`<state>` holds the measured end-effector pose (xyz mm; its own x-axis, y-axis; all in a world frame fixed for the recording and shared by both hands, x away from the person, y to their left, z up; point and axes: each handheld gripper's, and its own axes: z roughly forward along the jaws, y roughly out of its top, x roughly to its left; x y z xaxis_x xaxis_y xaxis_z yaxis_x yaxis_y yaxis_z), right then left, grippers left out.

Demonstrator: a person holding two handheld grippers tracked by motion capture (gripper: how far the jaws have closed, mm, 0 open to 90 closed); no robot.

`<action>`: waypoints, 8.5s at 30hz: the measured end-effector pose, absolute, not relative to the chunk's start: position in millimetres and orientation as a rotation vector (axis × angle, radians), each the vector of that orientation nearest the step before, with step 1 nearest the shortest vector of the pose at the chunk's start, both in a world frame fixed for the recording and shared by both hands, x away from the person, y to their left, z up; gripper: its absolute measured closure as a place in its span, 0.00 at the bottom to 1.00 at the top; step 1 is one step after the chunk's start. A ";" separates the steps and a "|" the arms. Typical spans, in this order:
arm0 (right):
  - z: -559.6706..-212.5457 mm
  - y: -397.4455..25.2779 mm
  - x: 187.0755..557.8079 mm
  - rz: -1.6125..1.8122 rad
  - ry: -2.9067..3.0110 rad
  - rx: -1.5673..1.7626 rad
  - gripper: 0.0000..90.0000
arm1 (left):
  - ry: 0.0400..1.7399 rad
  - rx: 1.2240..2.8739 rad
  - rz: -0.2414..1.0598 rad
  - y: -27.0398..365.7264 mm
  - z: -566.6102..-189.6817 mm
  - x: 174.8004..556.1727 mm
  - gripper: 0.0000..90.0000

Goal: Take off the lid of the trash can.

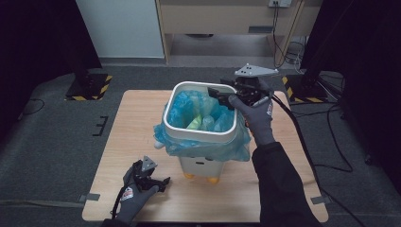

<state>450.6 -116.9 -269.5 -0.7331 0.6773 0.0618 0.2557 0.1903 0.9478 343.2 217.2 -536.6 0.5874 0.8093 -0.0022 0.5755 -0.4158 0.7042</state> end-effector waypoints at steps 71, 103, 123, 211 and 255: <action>-239.4 -164.1 425.9 1.571 1.897 0.927 0.66 | 1.094 2.144 0.448 217.1 -536.6 343.2 0.00; -226.0 -239.7 381.7 1.578 1.715 0.924 0.66 | 1.097 2.140 0.444 216.8 -536.7 343.0 0.00; -255.1 -272.0 375.9 1.580 1.628 0.995 0.66 | 1.094 2.148 0.445 217.2 -536.5 343.1 0.00; -412.7 -340.3 380.6 1.273 1.544 1.356 0.65 | 1.092 2.150 0.445 216.3 -536.4 341.7 0.00; -492.0 -320.5 386.4 1.002 1.869 1.471 0.64 | 1.093 2.151 0.444 215.6 -536.3 340.8 0.00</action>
